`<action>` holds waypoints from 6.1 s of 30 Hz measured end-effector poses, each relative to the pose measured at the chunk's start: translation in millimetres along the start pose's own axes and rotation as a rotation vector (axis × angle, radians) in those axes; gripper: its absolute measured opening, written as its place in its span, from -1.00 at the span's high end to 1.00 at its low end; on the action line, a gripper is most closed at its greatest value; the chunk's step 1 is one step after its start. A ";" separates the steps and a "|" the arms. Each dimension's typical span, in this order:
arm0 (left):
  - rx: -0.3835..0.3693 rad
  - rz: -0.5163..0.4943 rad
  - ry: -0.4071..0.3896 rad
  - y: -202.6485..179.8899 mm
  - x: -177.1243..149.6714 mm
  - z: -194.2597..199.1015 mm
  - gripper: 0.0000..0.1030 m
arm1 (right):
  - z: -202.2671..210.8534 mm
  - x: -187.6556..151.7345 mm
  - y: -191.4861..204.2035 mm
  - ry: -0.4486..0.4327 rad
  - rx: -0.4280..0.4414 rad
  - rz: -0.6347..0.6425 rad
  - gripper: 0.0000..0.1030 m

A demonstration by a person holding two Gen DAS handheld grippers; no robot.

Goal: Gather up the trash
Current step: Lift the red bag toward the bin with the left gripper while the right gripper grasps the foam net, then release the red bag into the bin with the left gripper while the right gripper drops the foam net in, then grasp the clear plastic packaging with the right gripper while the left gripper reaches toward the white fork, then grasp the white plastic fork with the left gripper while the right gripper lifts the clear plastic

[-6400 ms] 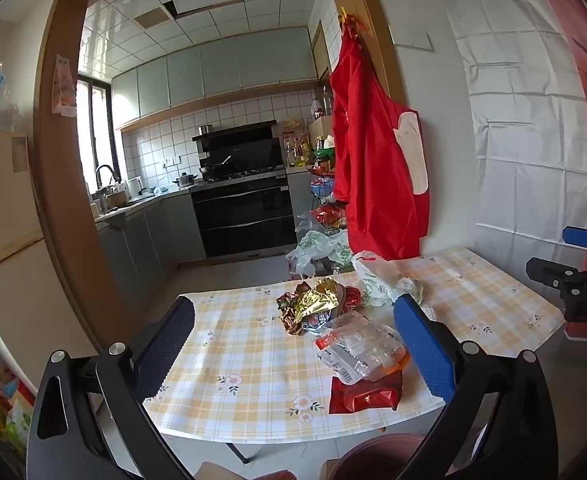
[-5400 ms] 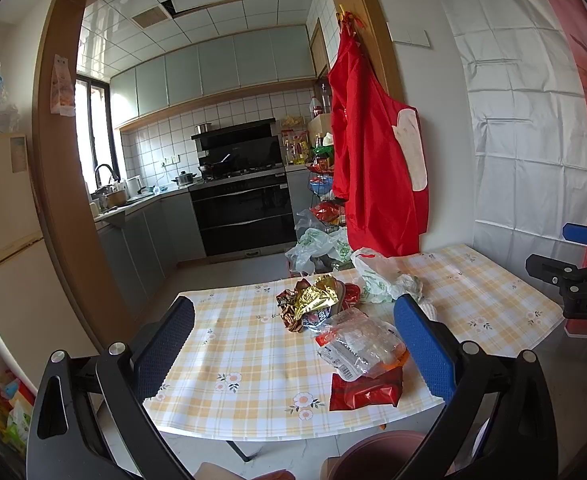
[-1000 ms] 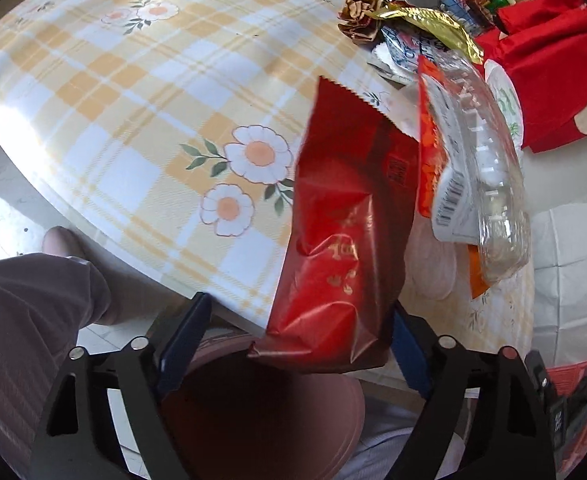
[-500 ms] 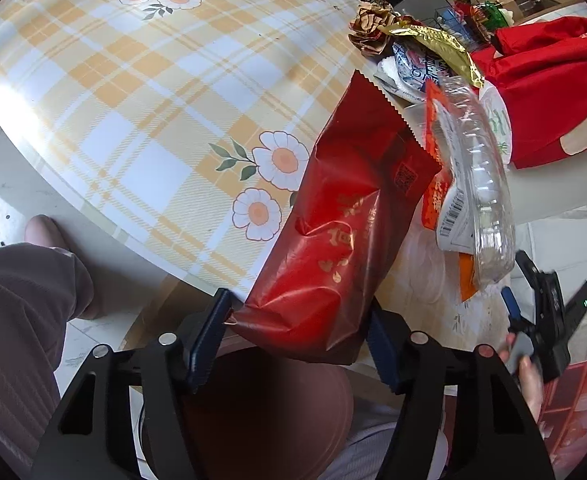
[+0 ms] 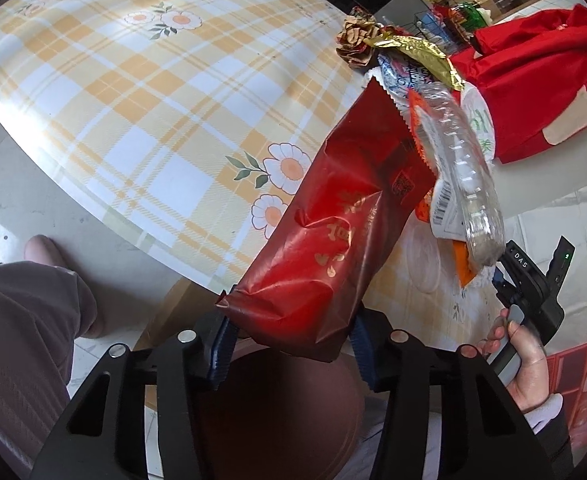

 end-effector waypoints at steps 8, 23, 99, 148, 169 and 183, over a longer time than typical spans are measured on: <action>-0.020 -0.076 -0.032 -4.2 -11.2 17.4 0.18 | 56.7 -29.2 -6.4 -0.109 0.087 -0.089 0.18; -0.040 -0.125 -0.066 -8.8 -36.2 47.5 0.19 | 144.4 -106.5 9.4 -0.209 0.133 -0.107 0.18; -0.145 -0.292 -0.106 -2.0 -55.4 81.0 -0.71 | 158.7 -181.4 116.5 -0.246 0.000 0.518 -0.89; -0.188 -0.552 -0.066 -167.2 18.4 8.7 -0.12 | 126.9 6.2 41.3 -0.267 0.290 0.004 0.53; 0.097 -0.766 -0.094 -227.3 27.2 -70.9 0.99 | 145.5 -5.4 -60.3 -0.367 0.297 -0.246 0.56; -0.012 -0.733 -0.030 -234.2 13.5 -34.3 0.84 | 157.5 -19.3 -71.3 -0.382 0.269 -0.242 0.56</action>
Point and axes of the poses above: each gripper's, at about its wrist camera, not at the fingertips, and z roughly against the way its jaws point, y to its left, x to its top, the point moved 8 cm from there along -z, roughly the way its jaws point
